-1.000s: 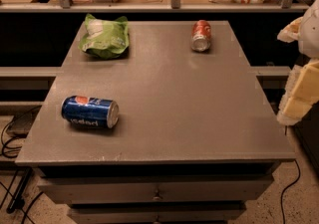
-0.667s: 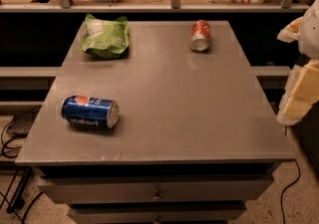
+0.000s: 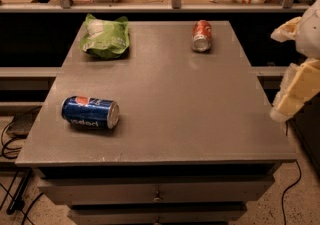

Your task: Move coke can near green rice chip bag

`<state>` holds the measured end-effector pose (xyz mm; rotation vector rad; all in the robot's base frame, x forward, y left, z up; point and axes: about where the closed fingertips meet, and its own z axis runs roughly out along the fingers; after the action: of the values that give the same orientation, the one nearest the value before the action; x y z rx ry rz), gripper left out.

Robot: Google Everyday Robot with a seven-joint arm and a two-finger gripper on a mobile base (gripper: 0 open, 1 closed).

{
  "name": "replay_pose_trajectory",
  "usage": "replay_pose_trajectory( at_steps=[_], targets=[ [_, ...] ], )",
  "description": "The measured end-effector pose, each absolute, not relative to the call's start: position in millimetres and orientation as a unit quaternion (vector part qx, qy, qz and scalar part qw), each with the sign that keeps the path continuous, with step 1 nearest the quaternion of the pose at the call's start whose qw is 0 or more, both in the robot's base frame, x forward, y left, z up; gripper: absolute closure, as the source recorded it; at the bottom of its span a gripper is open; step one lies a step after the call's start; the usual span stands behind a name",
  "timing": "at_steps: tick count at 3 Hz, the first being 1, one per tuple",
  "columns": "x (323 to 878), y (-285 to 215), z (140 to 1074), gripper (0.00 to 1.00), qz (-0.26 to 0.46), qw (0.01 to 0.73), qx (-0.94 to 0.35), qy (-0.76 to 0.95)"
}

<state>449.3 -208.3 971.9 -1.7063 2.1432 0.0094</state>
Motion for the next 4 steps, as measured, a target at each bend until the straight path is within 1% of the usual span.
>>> replay_pose_trajectory(
  at_steps=[1, 2, 3, 4],
  targets=[
    [491, -191, 962, 0.00, 0.044, 0.256, -0.588, 0.766],
    [535, -178, 964, 0.00, 0.054, 0.292, -0.571, 0.765],
    [538, -179, 963, 0.00, 0.056, 0.297, -0.563, 0.769],
    [554, -190, 955, 0.00, 0.075, 0.326, -0.504, 0.796]
  ],
)
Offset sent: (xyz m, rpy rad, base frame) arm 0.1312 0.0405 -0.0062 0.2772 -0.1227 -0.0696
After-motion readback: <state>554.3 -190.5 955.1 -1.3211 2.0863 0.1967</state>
